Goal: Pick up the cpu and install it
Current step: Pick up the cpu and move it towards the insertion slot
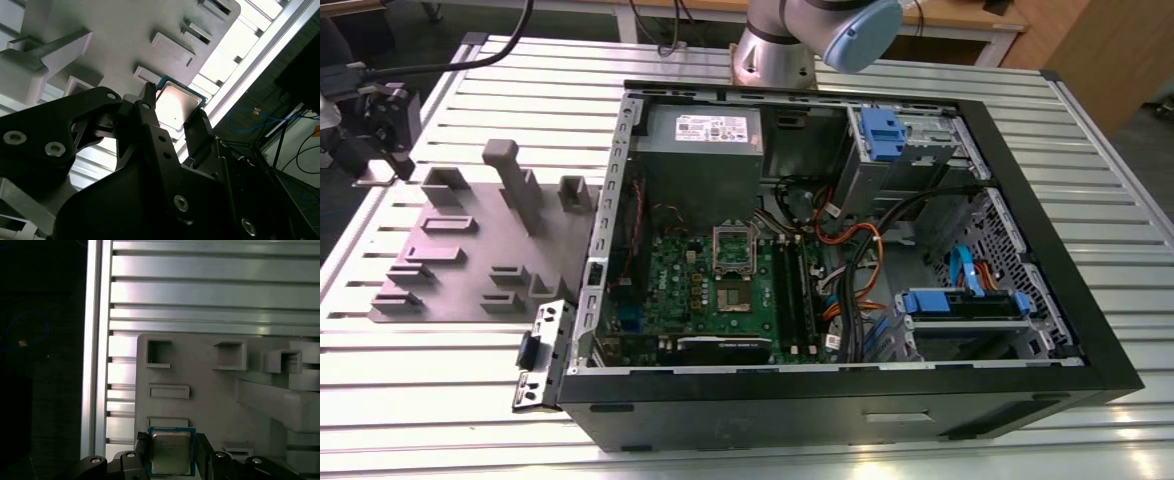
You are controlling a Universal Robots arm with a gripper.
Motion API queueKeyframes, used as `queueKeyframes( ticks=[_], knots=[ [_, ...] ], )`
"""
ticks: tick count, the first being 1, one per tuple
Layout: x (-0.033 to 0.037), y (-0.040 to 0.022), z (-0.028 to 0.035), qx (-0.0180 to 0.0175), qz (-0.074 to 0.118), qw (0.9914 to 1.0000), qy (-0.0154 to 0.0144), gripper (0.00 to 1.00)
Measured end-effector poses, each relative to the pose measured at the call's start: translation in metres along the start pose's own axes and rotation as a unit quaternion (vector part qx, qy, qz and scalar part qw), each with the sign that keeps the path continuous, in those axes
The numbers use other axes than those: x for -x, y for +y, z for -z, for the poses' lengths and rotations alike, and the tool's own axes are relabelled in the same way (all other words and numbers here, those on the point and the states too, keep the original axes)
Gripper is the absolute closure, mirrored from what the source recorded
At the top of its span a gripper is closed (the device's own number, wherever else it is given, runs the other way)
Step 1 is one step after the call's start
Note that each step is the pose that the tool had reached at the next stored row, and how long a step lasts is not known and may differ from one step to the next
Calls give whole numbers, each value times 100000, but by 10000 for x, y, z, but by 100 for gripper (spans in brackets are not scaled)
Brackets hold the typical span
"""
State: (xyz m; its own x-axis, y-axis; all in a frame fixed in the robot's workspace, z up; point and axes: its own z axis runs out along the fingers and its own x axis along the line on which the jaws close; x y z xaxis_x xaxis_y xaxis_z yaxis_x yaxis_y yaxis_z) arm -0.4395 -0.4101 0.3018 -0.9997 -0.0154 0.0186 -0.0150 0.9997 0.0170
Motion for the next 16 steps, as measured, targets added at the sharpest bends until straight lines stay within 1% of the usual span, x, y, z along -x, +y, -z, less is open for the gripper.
queueKeyframes(
  ticks=[11,16],
  knots=[
    [-1,1,18,-4,-50,100000,3,53],
    [-1,2,40,-8,-92,100000,9,53]
  ],
)
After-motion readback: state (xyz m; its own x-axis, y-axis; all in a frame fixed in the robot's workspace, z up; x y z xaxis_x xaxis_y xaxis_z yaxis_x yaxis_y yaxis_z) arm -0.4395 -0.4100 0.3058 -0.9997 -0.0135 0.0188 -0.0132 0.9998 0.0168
